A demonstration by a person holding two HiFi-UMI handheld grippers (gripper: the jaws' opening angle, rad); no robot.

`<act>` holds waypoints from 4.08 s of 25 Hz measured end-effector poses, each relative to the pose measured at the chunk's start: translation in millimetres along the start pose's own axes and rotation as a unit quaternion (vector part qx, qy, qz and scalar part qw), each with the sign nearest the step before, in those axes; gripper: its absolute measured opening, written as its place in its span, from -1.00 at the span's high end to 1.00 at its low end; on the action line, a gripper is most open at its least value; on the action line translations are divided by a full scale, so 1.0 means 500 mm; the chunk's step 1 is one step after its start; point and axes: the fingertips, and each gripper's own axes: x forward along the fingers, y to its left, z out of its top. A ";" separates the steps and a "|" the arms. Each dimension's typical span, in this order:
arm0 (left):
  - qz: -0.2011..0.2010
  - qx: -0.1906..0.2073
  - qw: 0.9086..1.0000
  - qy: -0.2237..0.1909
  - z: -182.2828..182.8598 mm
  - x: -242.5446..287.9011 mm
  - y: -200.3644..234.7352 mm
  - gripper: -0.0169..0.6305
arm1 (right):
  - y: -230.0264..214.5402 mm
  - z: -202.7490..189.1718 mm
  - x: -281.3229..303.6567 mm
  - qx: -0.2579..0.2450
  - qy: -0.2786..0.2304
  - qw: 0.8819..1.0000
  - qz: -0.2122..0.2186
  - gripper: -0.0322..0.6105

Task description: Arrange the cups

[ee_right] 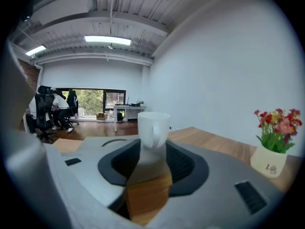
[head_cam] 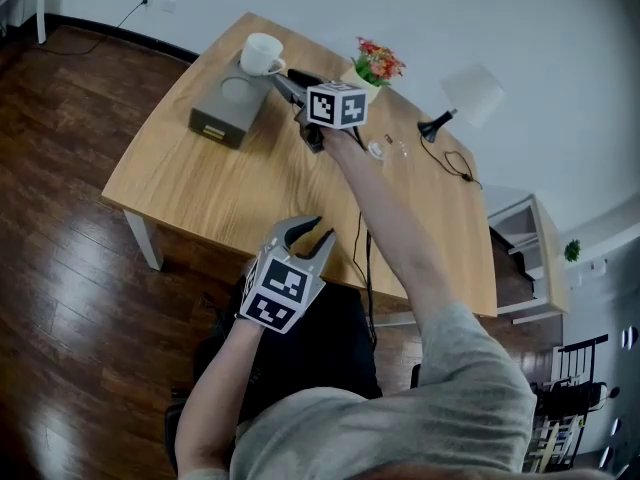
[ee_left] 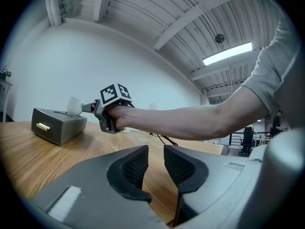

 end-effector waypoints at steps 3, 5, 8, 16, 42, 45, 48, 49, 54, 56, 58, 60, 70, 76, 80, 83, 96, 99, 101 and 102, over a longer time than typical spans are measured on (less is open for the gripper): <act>0.001 -0.003 1.000 0.000 0.000 -0.007 0.000 0.65 | 0.036 -0.060 -0.082 0.001 0.015 0.999 0.030 0.20; 0.002 -0.009 1.000 -0.006 0.004 -0.011 0.003 0.65 | 0.067 -0.109 -0.155 -0.004 0.020 0.998 0.058 0.20; 0.005 -0.013 1.000 -0.010 0.003 -0.014 0.012 0.65 | 0.085 -0.184 -0.282 -0.012 0.019 0.997 0.079 0.37; 0.028 0.034 0.999 0.014 -0.012 -0.016 0.016 0.65 | -0.013 -0.351 -0.548 -0.014 0.045 0.999 0.006 0.37; 0.028 0.090 0.995 0.044 -0.036 0.000 -0.003 0.65 | -0.351 -0.340 -0.509 0.059 0.081 0.978 -0.185 0.73; 0.028 0.089 0.995 0.043 -0.036 0.002 -0.003 0.65 | -0.317 -0.330 -0.516 0.090 0.045 0.982 -0.161 0.73; 0.031 0.090 0.995 0.044 -0.037 0.002 -0.008 0.65 | -0.259 -0.309 -0.514 0.110 0.011 0.987 -0.113 0.74; 0.030 0.091 0.994 0.046 -0.037 0.002 -0.010 0.65 | -0.236 -0.301 -0.514 0.111 0.006 0.989 -0.099 0.74; 0.022 0.094 0.994 0.048 -0.038 0.005 -0.005 0.64 | -0.123 -0.228 -0.486 0.100 -0.032 0.994 -0.029 0.74; 0.025 0.087 0.995 0.044 -0.039 0.005 -0.002 0.64 | -0.079 -0.189 -0.463 0.091 -0.044 0.995 0.003 0.74; 0.026 0.079 0.996 0.040 -0.036 0.007 -0.004 0.65 | -0.038 -0.145 -0.436 0.077 -0.051 0.995 0.032 0.74; 0.023 0.071 0.997 0.035 -0.029 0.008 -0.009 0.65 | 0.000 -0.099 -0.402 0.057 -0.056 0.995 0.054 0.74; 0.015 0.002 1.000 -0.002 -0.008 -0.001 0.010 0.65 | 0.134 0.040 -0.166 0.016 -0.054 0.991 0.119 0.74; 0.008 -0.044 0.999 -0.026 0.004 -0.018 0.018 0.65 | 0.151 0.036 -0.067 0.007 -0.035 0.992 0.118 0.73; 0.004 -0.052 0.998 -0.032 0.008 -0.026 0.020 0.65 | 0.155 0.040 -0.036 0.016 -0.037 0.992 0.122 0.74; 0.004 -0.055 0.998 -0.034 0.008 -0.028 0.021 0.65 | 0.167 0.041 -0.013 0.001 -0.037 0.992 0.123 0.74; 0.004 -0.057 0.998 -0.037 0.008 -0.036 0.023 0.65 | 0.152 0.013 -0.054 -0.097 -0.004 0.993 0.065 0.46; 0.006 -0.052 0.998 -0.034 0.008 -0.035 0.022 0.65 | 0.147 -0.005 -0.102 -0.080 -0.003 0.994 0.077 0.38; 0.006 -0.049 0.998 -0.032 0.007 -0.034 0.019 0.65 | 0.160 -0.023 -0.163 -0.073 -0.013 0.992 0.101 0.42; 0.006 -0.047 0.998 -0.031 0.005 -0.034 0.019 0.65 | 0.171 -0.038 -0.202 -0.073 -0.021 0.991 0.114 0.55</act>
